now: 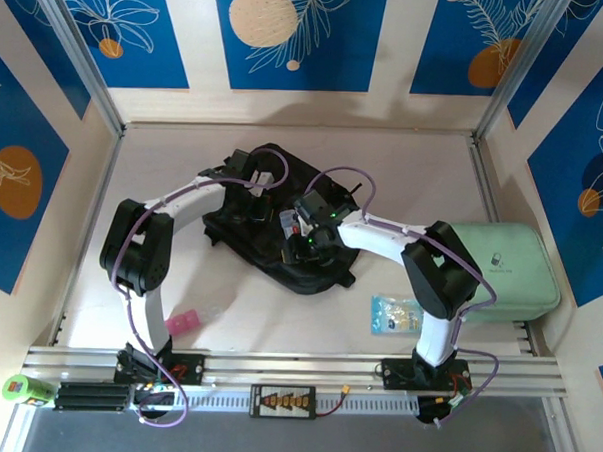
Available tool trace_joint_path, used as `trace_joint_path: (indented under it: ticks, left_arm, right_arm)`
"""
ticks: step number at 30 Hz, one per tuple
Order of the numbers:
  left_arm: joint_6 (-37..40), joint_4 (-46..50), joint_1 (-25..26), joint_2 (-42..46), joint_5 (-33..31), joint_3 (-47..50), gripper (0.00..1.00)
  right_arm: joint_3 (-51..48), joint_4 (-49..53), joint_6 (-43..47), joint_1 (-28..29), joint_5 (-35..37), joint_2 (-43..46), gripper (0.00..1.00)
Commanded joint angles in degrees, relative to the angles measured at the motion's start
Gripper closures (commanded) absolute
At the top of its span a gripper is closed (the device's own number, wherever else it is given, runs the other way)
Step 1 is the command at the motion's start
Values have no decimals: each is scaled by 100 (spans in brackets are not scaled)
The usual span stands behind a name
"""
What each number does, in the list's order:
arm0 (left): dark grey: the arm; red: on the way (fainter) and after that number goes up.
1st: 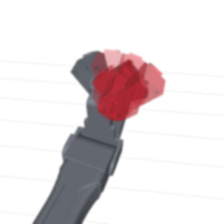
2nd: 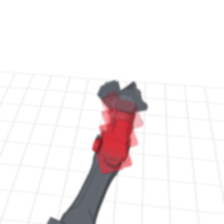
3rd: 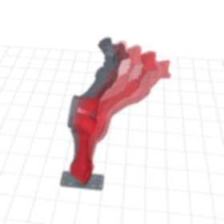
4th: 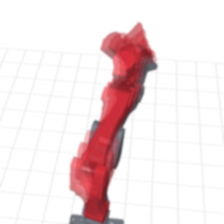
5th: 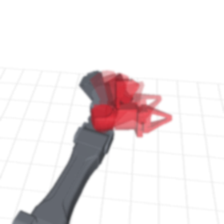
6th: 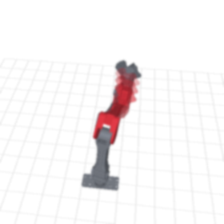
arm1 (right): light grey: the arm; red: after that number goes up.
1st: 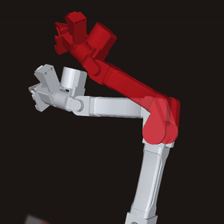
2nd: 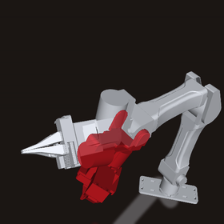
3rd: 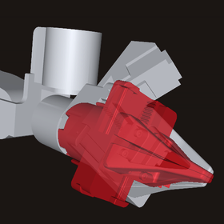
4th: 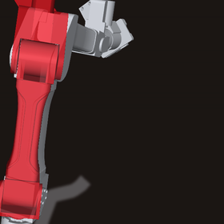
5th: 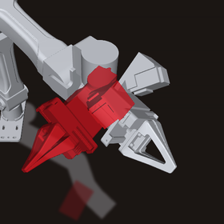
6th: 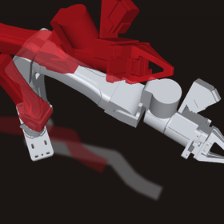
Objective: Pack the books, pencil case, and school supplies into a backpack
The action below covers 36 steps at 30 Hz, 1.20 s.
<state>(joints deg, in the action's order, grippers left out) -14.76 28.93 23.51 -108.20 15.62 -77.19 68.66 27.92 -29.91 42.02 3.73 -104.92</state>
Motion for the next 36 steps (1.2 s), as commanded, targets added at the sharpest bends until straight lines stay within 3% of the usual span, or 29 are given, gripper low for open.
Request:
trace_joint_path:
  ticks: [1,7,13,18,29,36]
  left_arm:
    - [-62,242,-74,33,42,-66,100]
    - [-73,252,-82,282,60,-112,100]
    - [-54,222,-77,559,143,-161,100]
    - [112,36,-83,778,242,-56,100]
    - [332,-311,-57,950,758,132,100]
    - [406,-242,-52,985,752,179,100]
  right_arm:
    - [172,-45,189,34,406,-53,48]
    - [103,-155,475,19,535,238,61]
    - [5,-73,731,-27,398,583,62]
    - [84,241,948,-142,-232,712,61]
    - [935,1017,1118,-235,-539,8,62]
    - [1771,1389,1124,-382,-600,-614,61]
